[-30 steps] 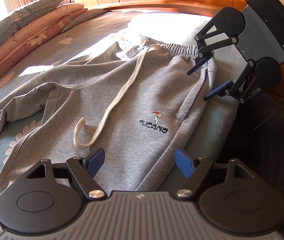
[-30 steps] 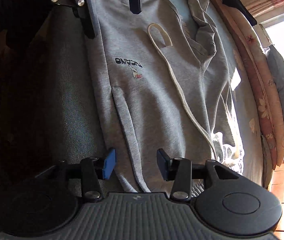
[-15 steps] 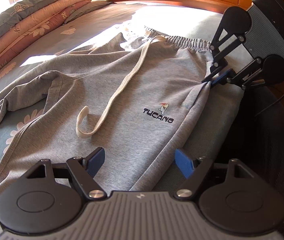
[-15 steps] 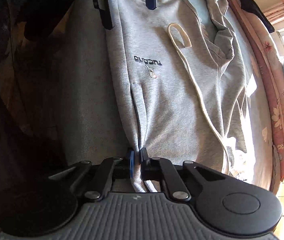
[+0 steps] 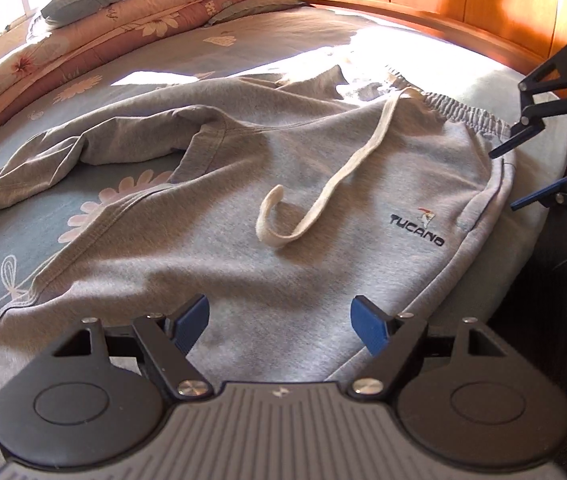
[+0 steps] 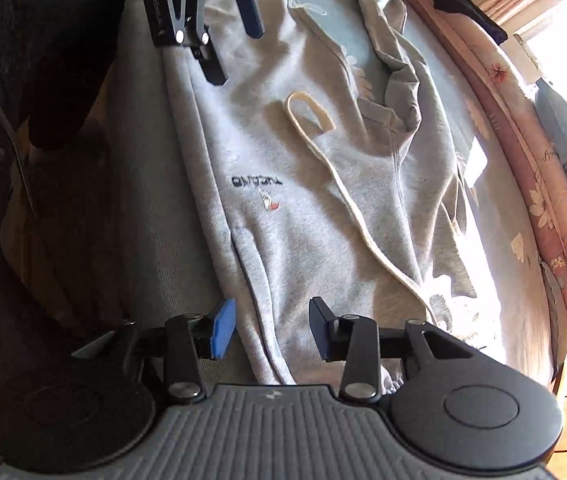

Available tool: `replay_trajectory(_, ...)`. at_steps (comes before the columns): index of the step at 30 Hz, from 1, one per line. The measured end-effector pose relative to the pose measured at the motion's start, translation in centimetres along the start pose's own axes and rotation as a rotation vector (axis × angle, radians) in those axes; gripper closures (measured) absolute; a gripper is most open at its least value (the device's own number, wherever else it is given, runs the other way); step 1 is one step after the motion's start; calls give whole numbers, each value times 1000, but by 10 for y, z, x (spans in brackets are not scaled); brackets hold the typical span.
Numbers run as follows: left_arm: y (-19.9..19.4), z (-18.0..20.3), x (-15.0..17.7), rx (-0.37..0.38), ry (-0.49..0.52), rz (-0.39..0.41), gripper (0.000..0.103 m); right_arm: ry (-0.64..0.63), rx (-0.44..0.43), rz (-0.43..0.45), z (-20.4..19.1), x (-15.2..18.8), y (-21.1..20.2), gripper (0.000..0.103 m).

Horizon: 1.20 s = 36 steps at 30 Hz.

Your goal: Fold clothes

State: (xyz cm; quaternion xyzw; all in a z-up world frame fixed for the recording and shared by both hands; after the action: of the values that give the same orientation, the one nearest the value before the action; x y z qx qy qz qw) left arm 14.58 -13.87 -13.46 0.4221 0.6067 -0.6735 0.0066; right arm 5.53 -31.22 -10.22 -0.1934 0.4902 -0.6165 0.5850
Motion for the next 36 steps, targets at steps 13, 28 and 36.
replay_trajectory(13,-31,-73,73,-31,-266,-69,24,549,-134,223,11,-93,54,44)
replay_trajectory(28,-152,-365,262,-535,-1371,226,28,959,-53,165,19,-90,59,36)
replay_trajectory(36,-135,-396,290,-436,-1512,285,29,929,-25,145,17,-109,60,36)
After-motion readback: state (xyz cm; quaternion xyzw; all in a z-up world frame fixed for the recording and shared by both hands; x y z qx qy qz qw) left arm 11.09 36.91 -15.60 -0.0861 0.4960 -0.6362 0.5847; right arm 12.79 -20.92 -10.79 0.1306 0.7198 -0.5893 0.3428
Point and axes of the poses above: each gripper's, at about its wrist camera, not at the fingertips, and y roughly the way its jaws point, z to its right, x to its underside, the point moved 6 cm from there along y, roughly the way its jaws point
